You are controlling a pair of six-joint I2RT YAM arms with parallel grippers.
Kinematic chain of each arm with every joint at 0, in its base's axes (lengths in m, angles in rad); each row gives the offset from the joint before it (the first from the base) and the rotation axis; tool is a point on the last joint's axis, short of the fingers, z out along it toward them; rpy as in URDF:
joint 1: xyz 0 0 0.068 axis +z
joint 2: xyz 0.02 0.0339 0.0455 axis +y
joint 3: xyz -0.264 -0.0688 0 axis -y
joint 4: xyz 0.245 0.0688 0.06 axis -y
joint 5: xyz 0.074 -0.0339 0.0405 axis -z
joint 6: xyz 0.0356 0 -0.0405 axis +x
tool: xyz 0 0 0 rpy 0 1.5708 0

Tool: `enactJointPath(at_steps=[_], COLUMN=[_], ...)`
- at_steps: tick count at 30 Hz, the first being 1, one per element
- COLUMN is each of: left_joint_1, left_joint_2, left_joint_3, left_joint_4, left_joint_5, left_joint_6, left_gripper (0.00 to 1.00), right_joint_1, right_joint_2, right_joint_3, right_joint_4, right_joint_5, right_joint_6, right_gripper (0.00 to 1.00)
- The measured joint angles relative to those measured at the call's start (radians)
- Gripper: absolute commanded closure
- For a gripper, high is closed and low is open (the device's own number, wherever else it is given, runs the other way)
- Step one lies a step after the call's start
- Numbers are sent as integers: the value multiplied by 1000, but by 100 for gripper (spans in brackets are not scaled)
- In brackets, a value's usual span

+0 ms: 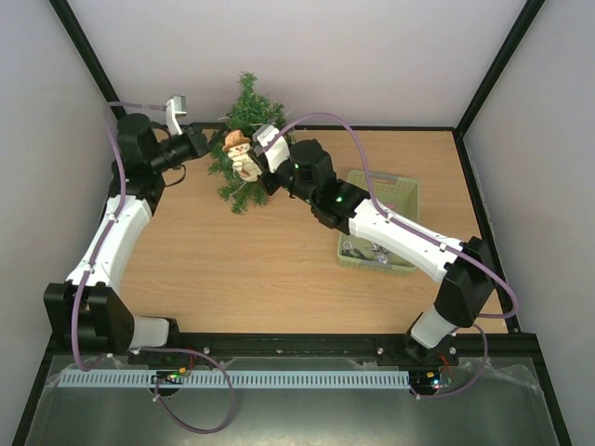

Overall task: Decorate the small christmas tree
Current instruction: Hang the decoration item on the Christmas tree.

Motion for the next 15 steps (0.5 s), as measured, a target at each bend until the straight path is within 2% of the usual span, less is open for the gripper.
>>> enactJointPath(at_steps=[15], left_joint_1=[0], left_joint_2=[-29], left_joint_3=[-4], left_joint_4=[24], left_joint_5=[37], left_joint_6=[9], left_gripper=[98], right_joint_1=[9], right_joint_2=[-22], right_joint_3=[-25], right_joint_4=[7], right_joint_5=[-4], right_joint_6=[-6], right_gripper=[98])
